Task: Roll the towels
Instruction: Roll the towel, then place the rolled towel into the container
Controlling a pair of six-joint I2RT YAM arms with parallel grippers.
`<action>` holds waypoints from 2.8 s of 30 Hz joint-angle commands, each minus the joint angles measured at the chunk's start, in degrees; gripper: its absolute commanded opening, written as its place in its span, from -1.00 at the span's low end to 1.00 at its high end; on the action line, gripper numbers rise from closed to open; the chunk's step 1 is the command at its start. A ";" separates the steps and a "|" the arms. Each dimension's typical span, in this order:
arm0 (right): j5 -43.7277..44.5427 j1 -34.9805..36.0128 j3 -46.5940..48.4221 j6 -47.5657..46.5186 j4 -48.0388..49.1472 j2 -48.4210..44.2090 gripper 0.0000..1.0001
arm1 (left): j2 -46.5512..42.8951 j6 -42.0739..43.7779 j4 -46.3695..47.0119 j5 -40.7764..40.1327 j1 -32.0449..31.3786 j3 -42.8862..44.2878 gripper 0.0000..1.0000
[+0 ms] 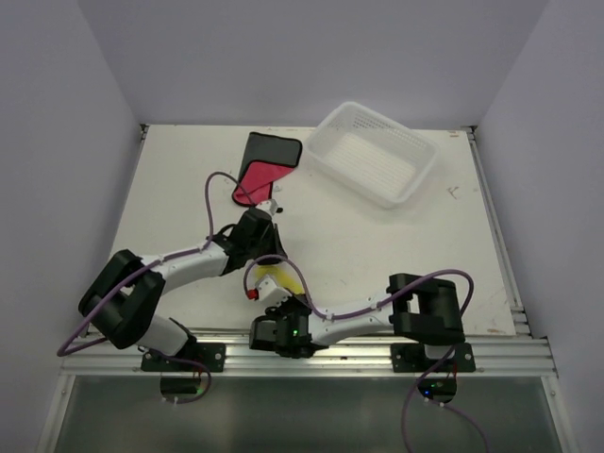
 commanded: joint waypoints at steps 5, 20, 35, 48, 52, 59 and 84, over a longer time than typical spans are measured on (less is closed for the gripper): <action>8.26 4.32 7.20 1.02 -8.91 6.49 -1.00 | -4.54 -1.70 2.50 -0.08 0.43 -2.56 -0.84; 8.18 5.02 9.15 0.67 -10.59 9.05 -1.00 | -18.24 -3.46 -5.06 -6.58 0.43 -7.91 -0.81; 6.60 4.67 6.07 0.06 -7.16 5.97 -1.00 | -25.82 -9.17 2.67 4.31 0.43 -17.76 -0.82; 3.79 3.79 2.91 0.68 -3.82 1.23 -1.00 | -19.94 -11.28 12.51 6.61 -0.09 -23.83 -0.88; 1.94 3.44 2.64 1.20 -3.56 0.70 -1.00 | -18.53 -11.37 13.57 5.03 -0.62 -24.71 -0.90; -3.24 1.69 -2.36 -0.11 0.83 -10.62 -0.57 | -18.17 -11.63 13.22 2.39 -2.11 -26.90 -0.92; -66.53 -29.87 -14.67 -0.74 25.61 -14.44 0.32 | -19.40 -14.88 16.21 -1.92 -4.93 -32.36 -0.98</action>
